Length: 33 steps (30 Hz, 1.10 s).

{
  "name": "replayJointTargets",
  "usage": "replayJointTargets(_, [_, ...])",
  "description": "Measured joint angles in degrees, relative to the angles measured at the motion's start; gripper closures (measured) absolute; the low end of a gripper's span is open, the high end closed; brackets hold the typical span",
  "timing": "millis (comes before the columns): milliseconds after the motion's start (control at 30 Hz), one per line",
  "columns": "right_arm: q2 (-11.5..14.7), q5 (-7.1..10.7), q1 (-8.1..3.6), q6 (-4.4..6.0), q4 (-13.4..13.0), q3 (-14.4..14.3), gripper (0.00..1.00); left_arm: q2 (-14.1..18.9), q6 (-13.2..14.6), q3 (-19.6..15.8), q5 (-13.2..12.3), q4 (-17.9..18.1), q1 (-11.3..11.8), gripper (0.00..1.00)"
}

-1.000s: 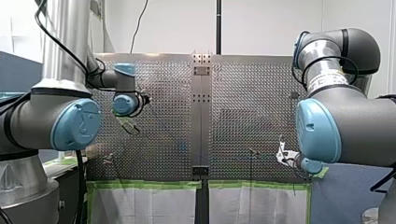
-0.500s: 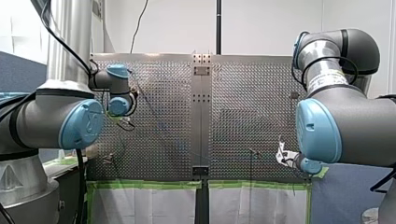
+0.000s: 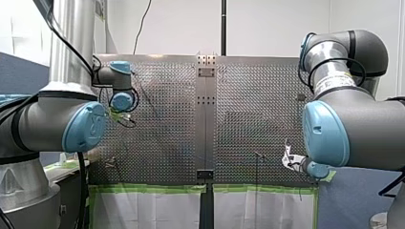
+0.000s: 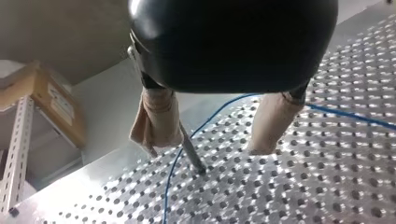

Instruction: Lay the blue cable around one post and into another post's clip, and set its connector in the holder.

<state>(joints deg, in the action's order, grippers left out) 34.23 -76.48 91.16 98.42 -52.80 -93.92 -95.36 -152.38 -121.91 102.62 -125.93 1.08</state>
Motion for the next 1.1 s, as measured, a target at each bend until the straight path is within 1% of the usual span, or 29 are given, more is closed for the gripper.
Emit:
replayJointTargets(200, [-0.8, 0.00, -0.02, 0.03, -0.4, 0.0, 1.00, -1.0, -0.6, 3.3, 0.6, -3.3, 0.3, 0.00])
replayJointTargets(367, [-0.9, 0.00, -0.24, 0.09, -0.5, 0.1, 1.00, -3.0, -0.6, 5.9, 0.7, -5.9, 0.6, 0.00])
replayJointTargets(500, [-0.9, 0.00, -0.37, 0.17, -0.6, 0.1, 1.00, -4.7, -0.4, 7.6, 1.0, -6.7, 1.1, 0.00])
replayJointTargets(600, [-0.9, 0.00, -0.45, 0.21, -0.7, 0.1, 1.00, -5.3, 0.6, 8.6, 2.1, -7.7, 1.9, 0.00])
replayJointTargets(700, [-0.9, 0.00, -0.46, 0.22, -0.7, 0.1, 1.00, -5.5, 2.3, 9.2, 3.6, -9.2, 2.6, 0.00])
replayJointTargets(800, [-0.9, 0.00, -0.46, 0.17, -0.7, 0.1, 1.00, -5.6, 3.7, 9.5, 4.3, -10.0, 3.3, 0.00])
replayJointTargets(933, [-0.9, 0.00, -0.47, 0.09, -0.6, 0.1, 1.00, -5.6, 4.6, 9.6, 3.8, -10.2, 4.0, 0.00])
replayJointTargets(1100, [-0.9, 0.00, -0.48, 0.05, -0.5, 0.1, 1.00, -5.6, 4.7, 9.9, 2.1, -10.2, 4.4, 0.00])
